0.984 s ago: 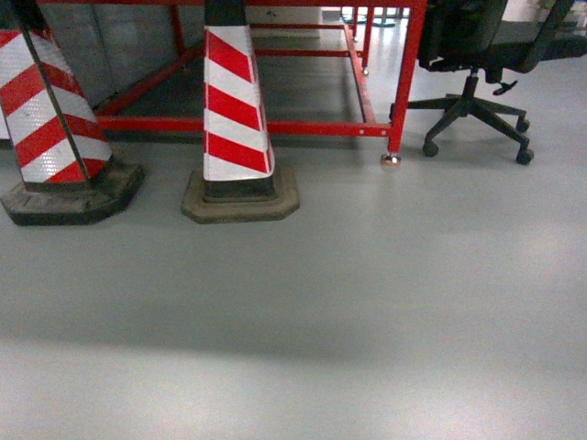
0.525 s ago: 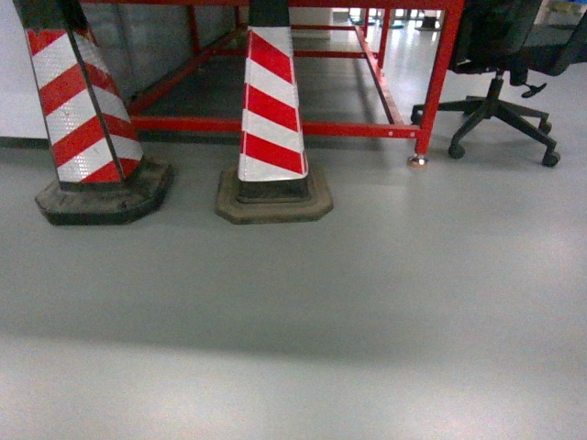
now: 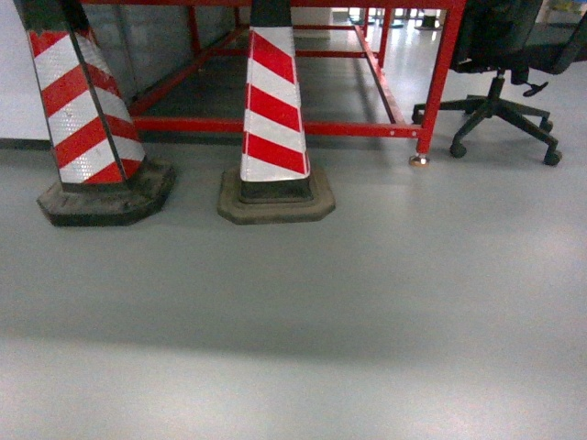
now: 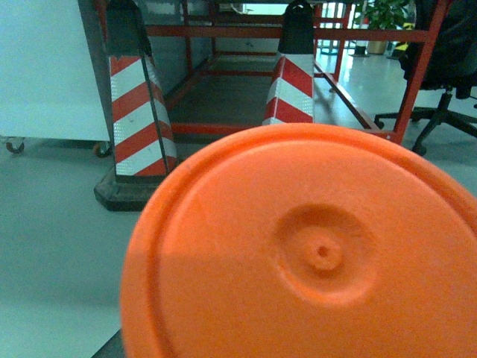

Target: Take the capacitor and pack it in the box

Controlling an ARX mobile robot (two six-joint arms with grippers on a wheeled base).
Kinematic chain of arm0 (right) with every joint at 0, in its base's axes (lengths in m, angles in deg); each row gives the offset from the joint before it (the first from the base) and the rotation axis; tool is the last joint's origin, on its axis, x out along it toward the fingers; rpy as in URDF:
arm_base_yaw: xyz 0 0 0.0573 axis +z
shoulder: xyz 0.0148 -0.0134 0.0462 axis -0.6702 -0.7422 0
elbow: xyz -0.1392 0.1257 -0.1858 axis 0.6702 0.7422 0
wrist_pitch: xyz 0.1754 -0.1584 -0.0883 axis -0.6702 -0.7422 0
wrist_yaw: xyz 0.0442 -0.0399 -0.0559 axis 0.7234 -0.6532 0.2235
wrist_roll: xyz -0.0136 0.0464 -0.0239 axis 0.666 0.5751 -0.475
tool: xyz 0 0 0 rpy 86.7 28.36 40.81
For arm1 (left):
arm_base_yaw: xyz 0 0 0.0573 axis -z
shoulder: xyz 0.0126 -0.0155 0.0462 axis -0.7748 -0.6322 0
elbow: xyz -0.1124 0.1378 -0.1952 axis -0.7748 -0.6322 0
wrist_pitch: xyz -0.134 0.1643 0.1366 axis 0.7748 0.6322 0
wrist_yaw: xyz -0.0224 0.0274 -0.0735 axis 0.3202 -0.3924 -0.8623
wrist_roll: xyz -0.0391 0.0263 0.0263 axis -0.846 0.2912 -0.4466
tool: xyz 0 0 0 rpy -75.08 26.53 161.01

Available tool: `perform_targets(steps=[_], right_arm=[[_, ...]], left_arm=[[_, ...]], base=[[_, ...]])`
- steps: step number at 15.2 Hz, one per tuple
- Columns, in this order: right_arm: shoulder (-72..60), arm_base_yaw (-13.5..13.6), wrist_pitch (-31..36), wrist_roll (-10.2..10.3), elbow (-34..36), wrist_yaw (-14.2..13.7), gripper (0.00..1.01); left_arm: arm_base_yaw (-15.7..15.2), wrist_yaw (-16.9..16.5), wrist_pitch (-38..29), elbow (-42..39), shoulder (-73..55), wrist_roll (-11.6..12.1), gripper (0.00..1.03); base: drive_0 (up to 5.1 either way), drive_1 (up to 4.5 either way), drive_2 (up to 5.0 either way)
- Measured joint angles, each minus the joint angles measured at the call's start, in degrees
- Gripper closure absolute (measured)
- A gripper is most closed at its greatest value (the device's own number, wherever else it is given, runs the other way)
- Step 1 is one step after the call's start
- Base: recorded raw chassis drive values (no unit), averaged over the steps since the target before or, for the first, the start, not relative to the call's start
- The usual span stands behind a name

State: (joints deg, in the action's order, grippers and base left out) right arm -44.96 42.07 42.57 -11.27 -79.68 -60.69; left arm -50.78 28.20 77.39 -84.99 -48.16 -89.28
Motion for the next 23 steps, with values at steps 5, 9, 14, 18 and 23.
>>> perform_targets(steps=[5,9,14,18,23], right_arm=[[0.0,0.0,0.0,0.0,0.0,0.0,0.03],[0.0,0.0,-0.1,0.0,0.0,0.0,0.03],[0.0,0.0,0.0,0.0,0.0,-0.1,0.03],[0.0,0.0,0.1,0.0,0.0,-0.1,0.03],[0.0,0.0,0.3,0.0,0.0,-0.1,0.03]], left_arm=[[0.0,0.0,0.0,0.0,0.0,0.0,0.59],[0.0,0.0,0.0,0.0,0.0,0.0,0.59],[0.0,0.0,0.0,0.0,0.0,0.0,0.59],[0.0,-0.1,0.0,0.0,0.0,0.0,0.59],[0.0,-0.1,0.0,0.0,0.0,0.0,0.59]], base=[[0.0,0.0,0.0],[0.0,4.38,-4.3],[0.0,4.36,-4.3],[0.0,4.32,-4.3],[0.0,4.32,-4.3]])
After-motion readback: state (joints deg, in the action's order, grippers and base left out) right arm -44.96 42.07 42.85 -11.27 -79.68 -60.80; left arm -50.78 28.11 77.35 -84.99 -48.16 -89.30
